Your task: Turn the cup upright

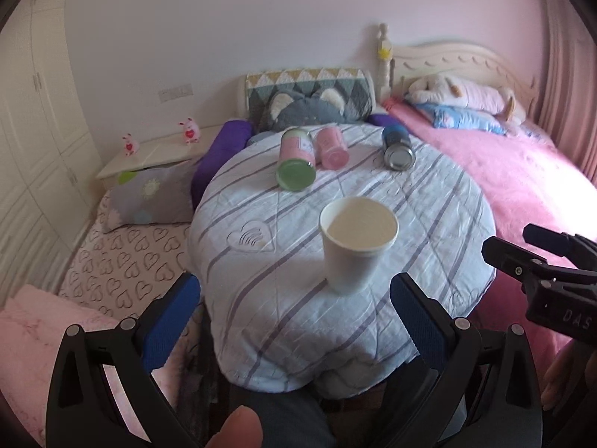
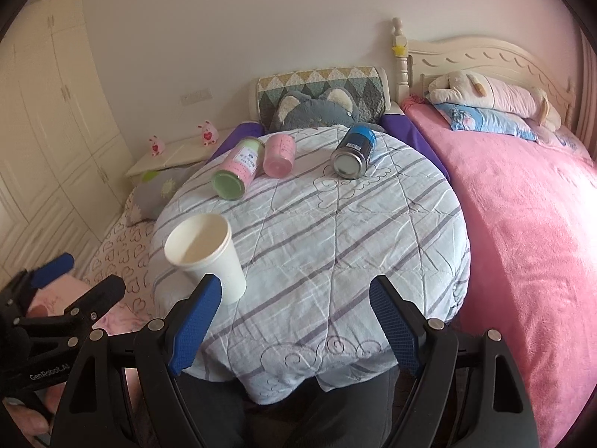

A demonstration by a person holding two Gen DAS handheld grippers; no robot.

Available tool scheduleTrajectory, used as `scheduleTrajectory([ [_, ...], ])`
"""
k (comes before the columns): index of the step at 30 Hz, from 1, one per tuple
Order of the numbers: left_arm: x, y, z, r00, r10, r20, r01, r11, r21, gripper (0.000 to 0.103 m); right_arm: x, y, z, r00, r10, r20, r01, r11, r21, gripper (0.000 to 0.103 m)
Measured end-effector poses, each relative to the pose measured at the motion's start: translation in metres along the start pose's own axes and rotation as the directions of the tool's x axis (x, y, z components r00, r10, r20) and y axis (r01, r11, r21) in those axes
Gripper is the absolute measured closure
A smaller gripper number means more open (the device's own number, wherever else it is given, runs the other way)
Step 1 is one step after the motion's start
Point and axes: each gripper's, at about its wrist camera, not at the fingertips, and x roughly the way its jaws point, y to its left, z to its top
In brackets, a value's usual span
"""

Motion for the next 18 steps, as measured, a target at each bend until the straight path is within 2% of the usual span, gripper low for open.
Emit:
scheduleTrajectory([
  [10,-0.02,0.001,-0.013,0.998,0.011,-0.055,-0.012,1.0,-0.016,0.0,-0.037,0.017,-0.021,0.994,-0.101,0.037,0.104,0.993,-0.06,0.02],
  [18,-0.035,-0.006,-0.014,0.999,-0.003,-0.046,0.003,1.0,-0.004,0.0,-0.048,0.018,-0.023,0.992,-0.11,0.057,0.113,0.992,-0.05,0.02],
])
